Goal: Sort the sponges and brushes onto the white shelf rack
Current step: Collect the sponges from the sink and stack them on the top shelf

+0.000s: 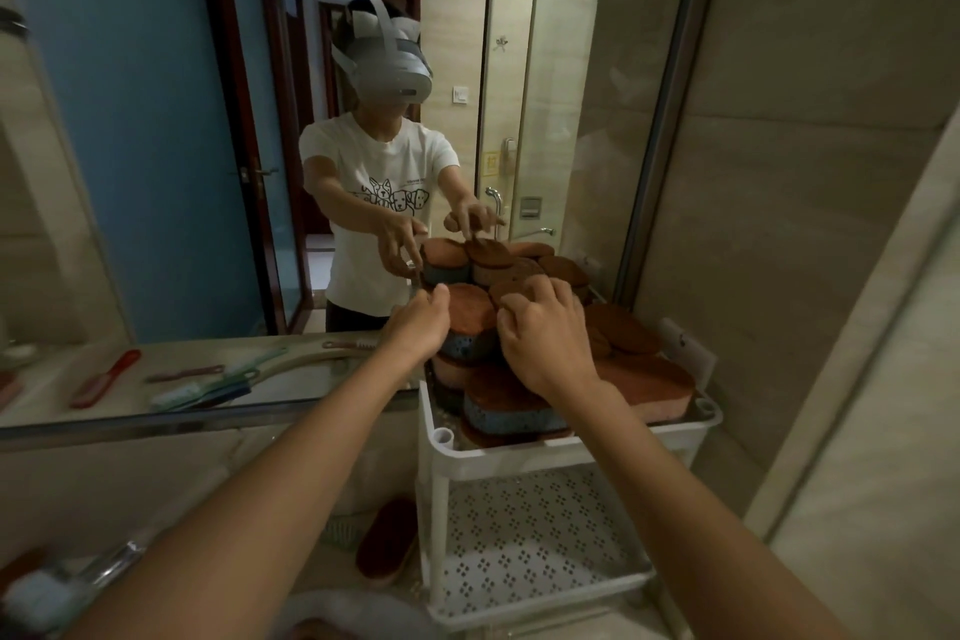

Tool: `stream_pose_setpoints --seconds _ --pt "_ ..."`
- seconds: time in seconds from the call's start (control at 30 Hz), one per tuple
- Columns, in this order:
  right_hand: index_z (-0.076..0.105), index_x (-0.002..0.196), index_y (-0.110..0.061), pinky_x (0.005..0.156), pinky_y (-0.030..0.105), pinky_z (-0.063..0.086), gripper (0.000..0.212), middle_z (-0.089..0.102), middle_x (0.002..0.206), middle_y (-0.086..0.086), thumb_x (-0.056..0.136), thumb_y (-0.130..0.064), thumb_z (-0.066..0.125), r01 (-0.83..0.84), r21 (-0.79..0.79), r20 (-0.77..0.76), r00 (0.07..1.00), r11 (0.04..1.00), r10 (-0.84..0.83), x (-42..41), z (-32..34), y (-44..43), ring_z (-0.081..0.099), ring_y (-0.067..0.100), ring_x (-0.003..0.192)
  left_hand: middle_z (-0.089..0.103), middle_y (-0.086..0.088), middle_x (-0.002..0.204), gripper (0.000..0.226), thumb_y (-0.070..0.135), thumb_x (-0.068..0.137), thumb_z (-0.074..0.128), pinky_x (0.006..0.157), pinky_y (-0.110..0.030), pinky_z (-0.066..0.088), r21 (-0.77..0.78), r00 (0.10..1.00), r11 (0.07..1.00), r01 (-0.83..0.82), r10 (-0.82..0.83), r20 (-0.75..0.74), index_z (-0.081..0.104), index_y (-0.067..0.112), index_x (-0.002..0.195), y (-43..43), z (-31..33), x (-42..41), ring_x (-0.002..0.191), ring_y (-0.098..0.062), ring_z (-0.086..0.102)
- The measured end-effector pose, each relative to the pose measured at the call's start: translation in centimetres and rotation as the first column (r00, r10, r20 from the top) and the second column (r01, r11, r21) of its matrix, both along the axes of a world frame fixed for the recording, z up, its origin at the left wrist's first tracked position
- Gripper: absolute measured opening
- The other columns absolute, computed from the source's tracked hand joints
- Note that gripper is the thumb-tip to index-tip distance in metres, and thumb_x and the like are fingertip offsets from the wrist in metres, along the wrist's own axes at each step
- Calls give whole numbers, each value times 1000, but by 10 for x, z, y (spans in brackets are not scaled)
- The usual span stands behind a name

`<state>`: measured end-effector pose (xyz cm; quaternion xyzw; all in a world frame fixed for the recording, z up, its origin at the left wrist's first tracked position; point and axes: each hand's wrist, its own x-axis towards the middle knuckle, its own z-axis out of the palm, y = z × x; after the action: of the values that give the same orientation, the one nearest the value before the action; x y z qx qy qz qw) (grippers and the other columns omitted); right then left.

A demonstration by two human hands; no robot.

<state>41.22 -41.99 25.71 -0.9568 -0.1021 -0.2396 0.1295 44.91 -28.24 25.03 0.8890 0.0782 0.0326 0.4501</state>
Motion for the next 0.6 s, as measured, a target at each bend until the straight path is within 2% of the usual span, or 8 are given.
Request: stream_pose_setpoints --seconds 0.13,0.23,0.3,0.37,0.43,0.5,0.53,0.6 --pt "48 130 -8 104 33 32 40 41 136 13 91 -7 42 -225 173 128 970 959 205 -30 -6 24 35 28 127 57 -17 112 38 29 100 24 96 -43 45 -64 990 995 -78 85 115 52 6 109 12 14 -26 108 -33 55" --pt "56 118 1 86 33 46 37 50 123 17 83 0 45 -371 325 234 923 870 306 -53 -21 51 54 30 107 61 -7 90 26 25 96 32 89 -46 51 -214 949 965 -151 203 243 51 19 79 33 10 -54 94 -32 62" --pt "59 112 2 77 29 48 36 55 113 18 82 -6 40 -427 399 261 901 811 347 -68 -40 71 57 25 96 59 0 77 24 24 95 36 81 -43 53 -300 901 933 -196 293 322 50 25 76 52 -7 -82 82 -29 63" --pt "60 106 2 78 11 39 40 58 106 18 80 -14 35 -469 458 246 883 755 399 -85 -67 90 53 16 90 57 5 71 22 23 94 38 73 -39 49 -367 877 901 -232 357 321 52 26 78 72 -36 -110 74 -25 59" --pt "61 102 3 77 7 36 40 58 102 19 79 -15 35 -475 505 175 874 721 453 -100 -102 107 50 15 88 57 4 67 22 24 90 41 67 -33 47 -397 872 869 -295 415 259 52 28 71 92 -77 -135 65 -23 57" --pt "62 102 2 72 20 40 40 59 100 20 81 -19 35 -420 524 12 874 741 486 -115 -145 120 56 24 86 58 -2 66 22 21 88 45 61 -29 45 -395 888 842 -368 444 118 51 27 68 109 -126 -159 58 -22 54" --pt "62 104 1 73 27 42 40 59 102 20 82 -20 36 -373 515 -99 868 772 486 -123 -168 125 59 29 86 59 -7 66 19 21 85 46 62 -31 47 -378 896 838 -393 442 48 51 26 67 117 -152 -171 60 -24 55" --pt "64 104 0 77 32 42 39 63 103 21 81 -20 40 -280 506 -313 822 816 476 -138 -214 133 62 35 90 66 -19 78 14 27 78 45 77 -41 54 -299 900 850 -434 426 -95 54 23 68 131 -201 -192 76 -32 64"
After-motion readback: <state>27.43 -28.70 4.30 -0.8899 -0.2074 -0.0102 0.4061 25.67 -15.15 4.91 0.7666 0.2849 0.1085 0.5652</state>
